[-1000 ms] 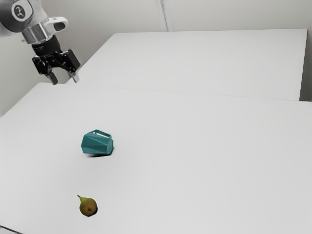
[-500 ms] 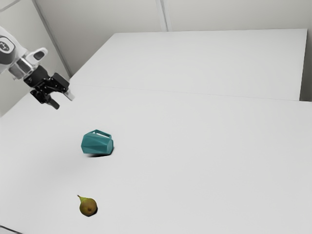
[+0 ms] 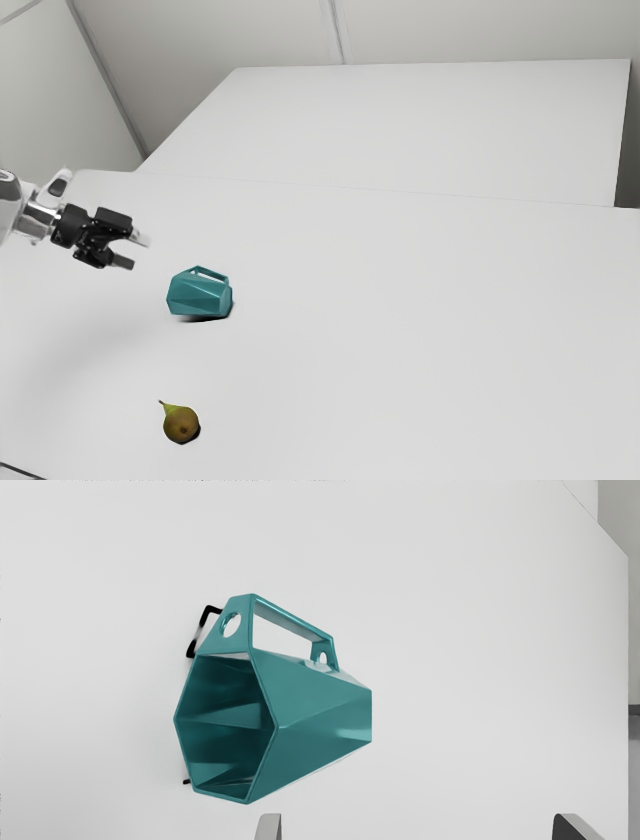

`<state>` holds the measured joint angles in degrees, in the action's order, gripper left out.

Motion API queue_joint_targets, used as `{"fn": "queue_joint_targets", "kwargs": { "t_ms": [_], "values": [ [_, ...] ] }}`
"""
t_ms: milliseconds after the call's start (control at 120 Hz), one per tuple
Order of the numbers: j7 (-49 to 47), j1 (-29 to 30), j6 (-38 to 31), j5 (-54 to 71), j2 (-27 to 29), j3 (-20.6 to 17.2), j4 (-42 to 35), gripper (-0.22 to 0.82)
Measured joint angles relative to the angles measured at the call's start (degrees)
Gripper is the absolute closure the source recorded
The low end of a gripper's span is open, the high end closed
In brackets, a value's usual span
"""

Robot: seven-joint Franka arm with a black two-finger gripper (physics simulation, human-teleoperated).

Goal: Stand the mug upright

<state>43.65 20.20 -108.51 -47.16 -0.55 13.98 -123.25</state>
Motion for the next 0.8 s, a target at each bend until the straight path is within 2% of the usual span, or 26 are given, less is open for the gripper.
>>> {"fn": "queue_joint_targets", "kwargs": {
  "t_ms": [175,383,800],
  "values": [
    [7.3,0.5,-1.4,-5.2,-1.9,0.8,-2.1,0.01],
    [14.9,-1.6,-1.9,-9.6,-4.7,1.0,-3.6,0.01],
    [25.5,-1.2,-2.0,-14.1,-9.3,1.0,-4.0,0.01]
  ]
}}
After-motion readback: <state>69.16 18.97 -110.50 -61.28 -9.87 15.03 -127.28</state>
